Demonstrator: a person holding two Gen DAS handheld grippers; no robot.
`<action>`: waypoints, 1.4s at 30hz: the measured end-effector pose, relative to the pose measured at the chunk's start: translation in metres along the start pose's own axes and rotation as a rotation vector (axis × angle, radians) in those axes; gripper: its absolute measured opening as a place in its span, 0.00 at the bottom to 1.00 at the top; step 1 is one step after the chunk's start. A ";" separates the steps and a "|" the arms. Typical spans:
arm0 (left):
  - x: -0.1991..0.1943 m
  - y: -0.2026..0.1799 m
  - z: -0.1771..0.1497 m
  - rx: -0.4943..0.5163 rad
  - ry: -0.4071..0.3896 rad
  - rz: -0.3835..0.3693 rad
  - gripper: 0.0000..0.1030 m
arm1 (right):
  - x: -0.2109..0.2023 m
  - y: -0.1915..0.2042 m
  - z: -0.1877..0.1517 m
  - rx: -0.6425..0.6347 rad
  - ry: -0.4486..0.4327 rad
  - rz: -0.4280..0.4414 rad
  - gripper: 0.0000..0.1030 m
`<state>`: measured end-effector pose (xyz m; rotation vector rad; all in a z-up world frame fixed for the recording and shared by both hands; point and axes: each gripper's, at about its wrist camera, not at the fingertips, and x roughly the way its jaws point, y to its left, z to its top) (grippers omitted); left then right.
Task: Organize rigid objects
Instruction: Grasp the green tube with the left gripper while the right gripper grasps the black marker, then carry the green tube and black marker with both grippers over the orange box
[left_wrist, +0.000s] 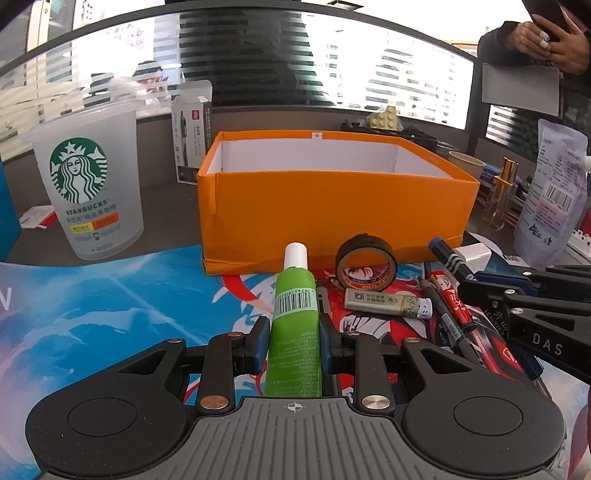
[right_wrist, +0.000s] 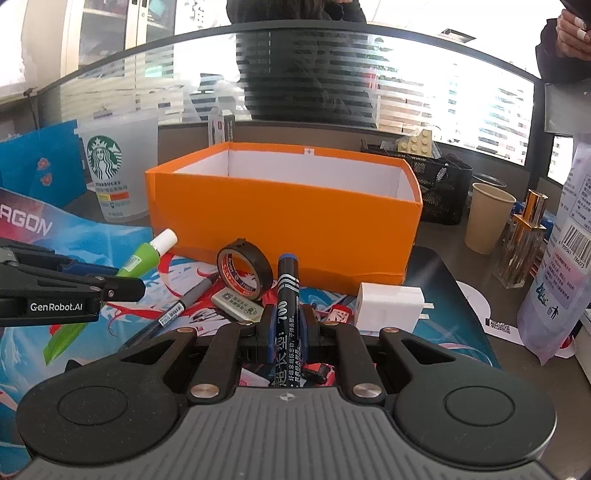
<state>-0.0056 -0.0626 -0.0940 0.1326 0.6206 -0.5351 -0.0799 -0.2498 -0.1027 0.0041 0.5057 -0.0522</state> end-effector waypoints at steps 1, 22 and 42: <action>-0.001 0.000 0.001 -0.005 -0.002 -0.002 0.25 | 0.000 -0.001 0.001 0.002 -0.001 -0.002 0.12; -0.034 0.001 0.023 -0.029 -0.079 0.008 0.25 | -0.030 0.009 0.018 -0.026 -0.082 -0.017 0.12; -0.029 -0.011 0.074 -0.037 -0.154 -0.009 0.25 | -0.030 -0.009 0.062 0.000 -0.174 -0.044 0.12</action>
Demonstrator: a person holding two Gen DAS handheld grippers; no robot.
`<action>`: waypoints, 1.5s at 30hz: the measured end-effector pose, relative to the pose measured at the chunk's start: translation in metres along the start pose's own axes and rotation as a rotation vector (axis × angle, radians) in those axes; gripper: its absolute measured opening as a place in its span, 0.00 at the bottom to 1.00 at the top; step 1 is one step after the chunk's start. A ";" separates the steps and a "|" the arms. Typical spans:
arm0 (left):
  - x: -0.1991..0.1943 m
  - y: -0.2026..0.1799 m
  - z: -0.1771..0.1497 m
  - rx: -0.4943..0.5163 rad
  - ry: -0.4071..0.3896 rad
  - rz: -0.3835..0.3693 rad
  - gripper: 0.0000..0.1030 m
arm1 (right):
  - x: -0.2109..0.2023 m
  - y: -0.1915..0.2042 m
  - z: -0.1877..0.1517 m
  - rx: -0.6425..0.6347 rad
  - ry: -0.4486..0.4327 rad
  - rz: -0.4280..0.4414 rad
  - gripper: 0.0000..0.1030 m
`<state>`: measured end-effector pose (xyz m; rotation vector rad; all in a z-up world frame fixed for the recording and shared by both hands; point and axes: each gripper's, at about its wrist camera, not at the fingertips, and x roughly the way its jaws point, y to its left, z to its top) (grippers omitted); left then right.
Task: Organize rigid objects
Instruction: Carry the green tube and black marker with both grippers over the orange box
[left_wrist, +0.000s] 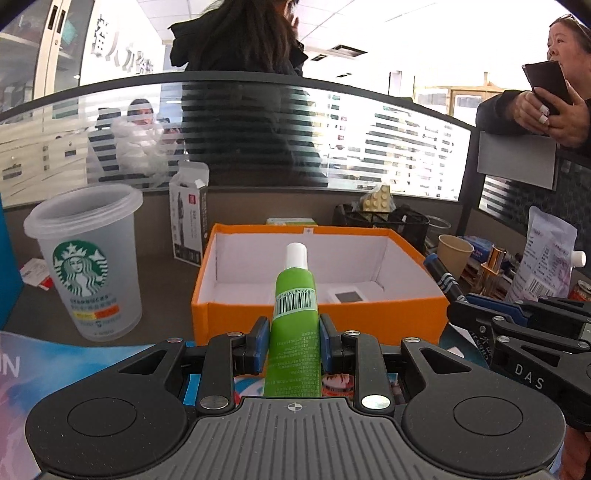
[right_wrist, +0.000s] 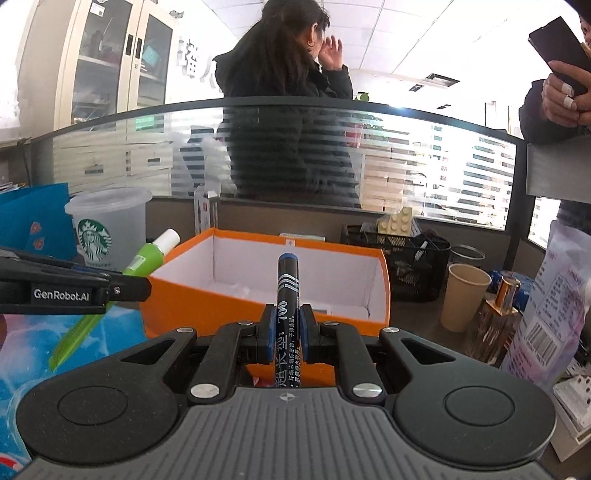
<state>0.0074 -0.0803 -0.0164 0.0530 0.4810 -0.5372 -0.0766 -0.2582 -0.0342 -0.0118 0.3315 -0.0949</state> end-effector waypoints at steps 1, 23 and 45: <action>0.002 -0.001 0.002 0.001 -0.001 0.001 0.25 | 0.002 0.000 0.002 0.000 -0.002 -0.001 0.12; 0.036 0.008 0.032 -0.014 -0.002 0.018 0.25 | 0.036 -0.014 0.033 -0.002 -0.044 -0.007 0.12; 0.055 0.012 0.056 -0.013 -0.018 0.026 0.25 | 0.058 -0.015 0.054 -0.004 -0.067 0.002 0.12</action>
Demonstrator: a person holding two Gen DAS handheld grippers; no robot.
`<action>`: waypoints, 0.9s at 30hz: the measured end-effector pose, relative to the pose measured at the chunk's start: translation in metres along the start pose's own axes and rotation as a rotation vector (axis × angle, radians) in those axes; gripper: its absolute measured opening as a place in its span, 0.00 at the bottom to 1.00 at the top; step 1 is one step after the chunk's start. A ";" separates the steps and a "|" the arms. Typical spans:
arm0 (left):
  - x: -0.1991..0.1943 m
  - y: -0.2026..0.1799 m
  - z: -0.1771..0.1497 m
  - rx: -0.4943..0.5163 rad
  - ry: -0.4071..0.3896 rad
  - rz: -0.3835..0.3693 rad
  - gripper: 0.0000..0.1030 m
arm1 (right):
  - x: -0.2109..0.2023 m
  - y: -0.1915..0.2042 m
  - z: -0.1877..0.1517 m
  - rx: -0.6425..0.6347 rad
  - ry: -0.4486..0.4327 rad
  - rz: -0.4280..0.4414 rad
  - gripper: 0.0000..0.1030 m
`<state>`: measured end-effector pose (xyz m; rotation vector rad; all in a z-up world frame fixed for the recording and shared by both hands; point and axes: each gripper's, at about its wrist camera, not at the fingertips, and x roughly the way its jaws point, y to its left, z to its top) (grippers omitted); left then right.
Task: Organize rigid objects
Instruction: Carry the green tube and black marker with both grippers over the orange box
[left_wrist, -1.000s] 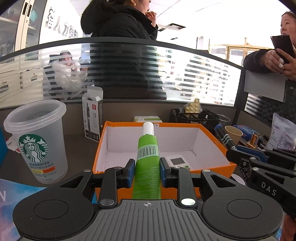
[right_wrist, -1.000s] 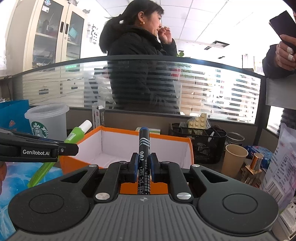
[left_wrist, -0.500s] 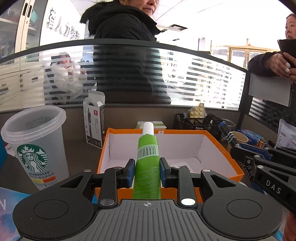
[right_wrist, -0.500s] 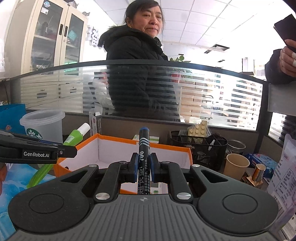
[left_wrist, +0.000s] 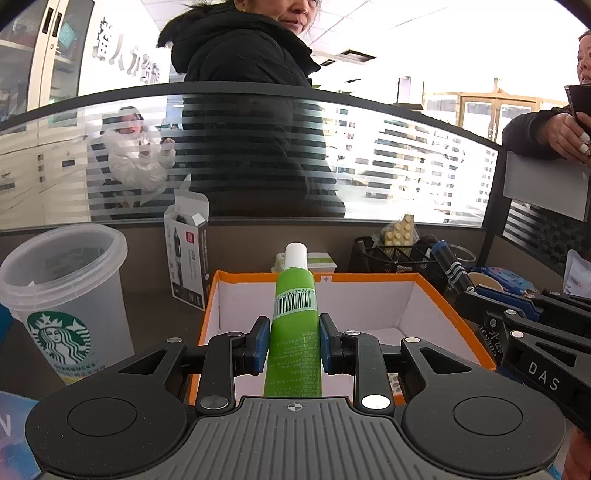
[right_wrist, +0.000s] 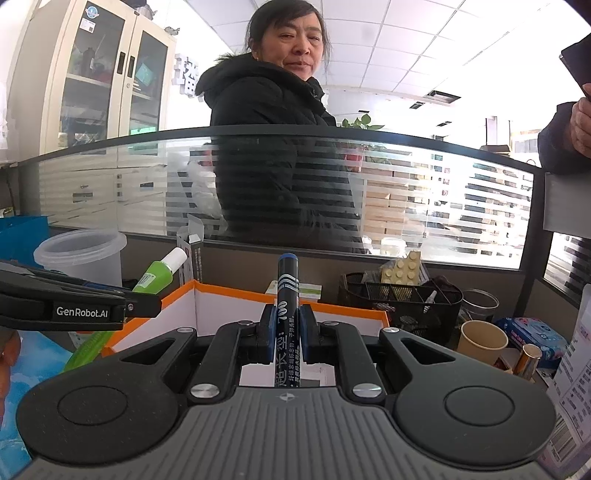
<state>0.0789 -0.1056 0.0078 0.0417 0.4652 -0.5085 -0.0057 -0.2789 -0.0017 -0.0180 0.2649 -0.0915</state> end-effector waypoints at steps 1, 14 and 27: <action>0.001 0.000 0.001 0.000 0.000 0.000 0.25 | 0.001 0.000 0.000 0.001 0.000 0.000 0.12; 0.015 0.001 0.002 0.000 0.018 0.013 0.25 | 0.012 -0.005 0.000 0.010 0.015 0.000 0.12; 0.032 0.002 0.001 0.000 0.045 0.036 0.25 | 0.020 -0.007 -0.001 0.018 0.031 0.004 0.12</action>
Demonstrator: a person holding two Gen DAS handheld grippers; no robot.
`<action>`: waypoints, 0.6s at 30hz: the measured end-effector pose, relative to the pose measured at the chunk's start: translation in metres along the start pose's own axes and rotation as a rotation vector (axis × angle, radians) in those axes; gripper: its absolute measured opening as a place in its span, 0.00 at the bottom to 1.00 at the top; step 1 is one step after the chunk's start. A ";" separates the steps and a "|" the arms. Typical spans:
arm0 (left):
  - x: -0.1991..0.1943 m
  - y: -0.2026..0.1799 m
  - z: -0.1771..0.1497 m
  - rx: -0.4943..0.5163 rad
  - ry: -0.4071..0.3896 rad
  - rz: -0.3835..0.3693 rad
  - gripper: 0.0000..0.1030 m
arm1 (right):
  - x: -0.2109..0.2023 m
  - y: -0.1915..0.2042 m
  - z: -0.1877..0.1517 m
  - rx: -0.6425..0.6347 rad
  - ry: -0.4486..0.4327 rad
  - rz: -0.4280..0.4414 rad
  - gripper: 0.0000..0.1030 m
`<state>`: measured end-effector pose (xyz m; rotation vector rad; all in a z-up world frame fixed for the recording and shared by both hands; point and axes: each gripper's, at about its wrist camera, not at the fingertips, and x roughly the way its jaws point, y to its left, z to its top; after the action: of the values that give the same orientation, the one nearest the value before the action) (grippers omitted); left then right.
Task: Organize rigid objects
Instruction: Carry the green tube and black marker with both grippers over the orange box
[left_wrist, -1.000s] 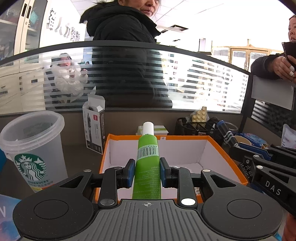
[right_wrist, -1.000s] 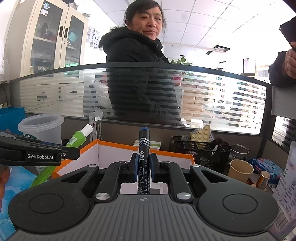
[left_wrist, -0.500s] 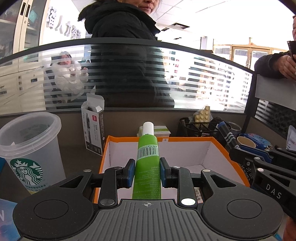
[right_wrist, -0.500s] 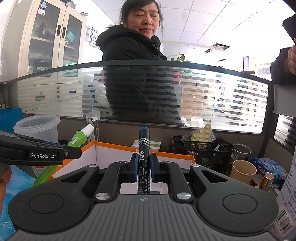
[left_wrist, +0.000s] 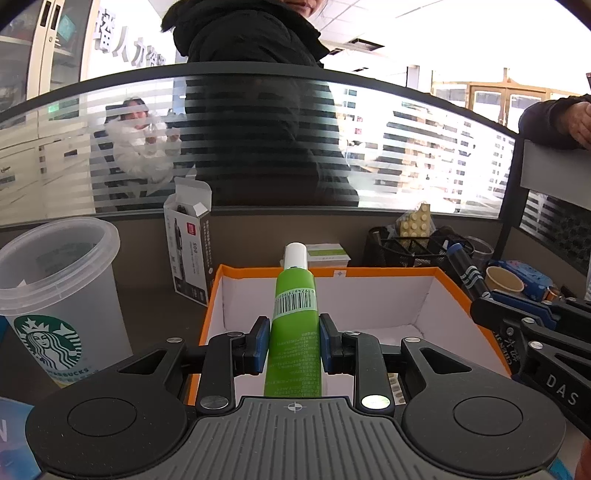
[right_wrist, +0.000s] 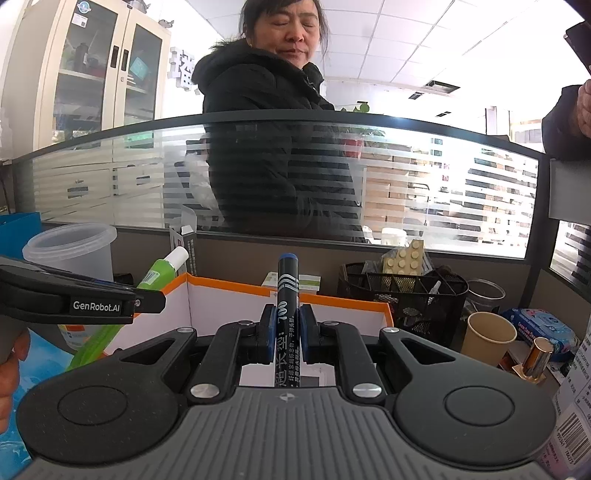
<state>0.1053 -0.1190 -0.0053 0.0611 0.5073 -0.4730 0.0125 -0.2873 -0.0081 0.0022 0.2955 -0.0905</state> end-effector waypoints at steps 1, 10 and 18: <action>0.001 0.000 0.000 0.000 0.002 0.002 0.25 | 0.000 0.000 0.000 0.002 0.001 0.000 0.12; 0.014 -0.002 0.005 0.009 0.006 0.036 0.25 | 0.006 -0.001 -0.002 0.004 0.012 0.001 0.12; 0.024 -0.003 0.012 0.016 0.011 0.050 0.25 | 0.020 -0.006 0.000 0.018 0.025 0.002 0.12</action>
<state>0.1278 -0.1343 -0.0057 0.0920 0.5118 -0.4282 0.0309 -0.2952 -0.0137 0.0215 0.3192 -0.0912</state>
